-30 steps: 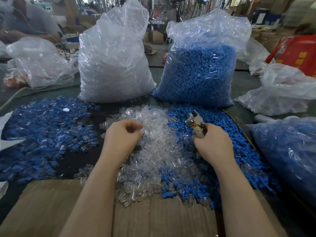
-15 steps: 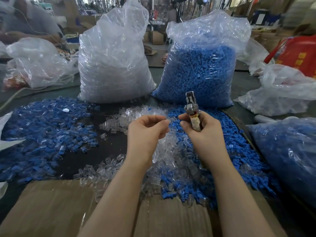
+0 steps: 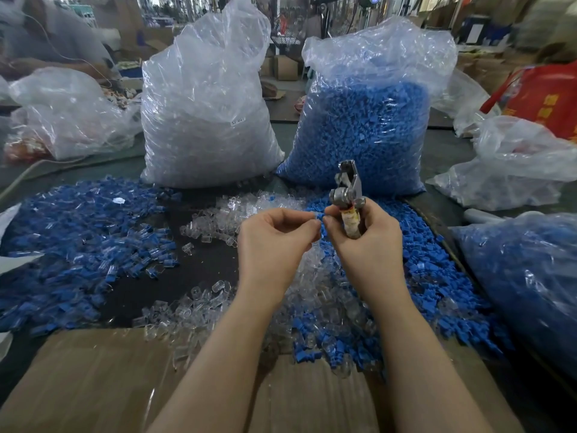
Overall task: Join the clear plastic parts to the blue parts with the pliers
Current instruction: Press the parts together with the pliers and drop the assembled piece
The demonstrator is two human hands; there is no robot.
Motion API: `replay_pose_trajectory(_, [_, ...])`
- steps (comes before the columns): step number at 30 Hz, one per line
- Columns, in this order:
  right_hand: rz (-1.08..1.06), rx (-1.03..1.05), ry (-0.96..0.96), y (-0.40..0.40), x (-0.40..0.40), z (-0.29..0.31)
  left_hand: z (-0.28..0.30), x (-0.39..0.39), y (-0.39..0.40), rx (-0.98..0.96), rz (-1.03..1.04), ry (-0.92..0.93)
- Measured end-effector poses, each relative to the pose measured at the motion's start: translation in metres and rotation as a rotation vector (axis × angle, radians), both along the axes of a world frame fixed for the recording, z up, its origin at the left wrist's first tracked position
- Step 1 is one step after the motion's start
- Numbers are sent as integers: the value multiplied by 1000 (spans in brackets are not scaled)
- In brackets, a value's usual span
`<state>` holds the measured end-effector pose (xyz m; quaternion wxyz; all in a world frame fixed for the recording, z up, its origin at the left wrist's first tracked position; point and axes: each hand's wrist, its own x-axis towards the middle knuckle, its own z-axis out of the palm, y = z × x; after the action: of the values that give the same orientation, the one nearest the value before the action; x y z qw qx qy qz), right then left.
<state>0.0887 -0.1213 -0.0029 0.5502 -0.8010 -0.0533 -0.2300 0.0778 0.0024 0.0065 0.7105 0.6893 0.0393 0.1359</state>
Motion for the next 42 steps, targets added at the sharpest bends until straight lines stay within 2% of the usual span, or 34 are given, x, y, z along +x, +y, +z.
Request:
replay_pose_trajectory(7, [62,-17,43,-1,0,2,-1,-3,-2,150,71,-76])
replay_pose_trajectory(17, [126,-33,97,-4,1,5,-2,-1,-1,234,125,-93])
replay_pose_trajectory(22, [205,12,158,-8,2,5,-3,3,3,101,92,-55])
replay_pose_trajectory(27, [254,-124,279,-16,1,1,-1,3,6,-53,34,-68])
replay_pose_trajectory(42, [330,-230,315,-11,-5,8,0,3,11,-71,-68,-152])
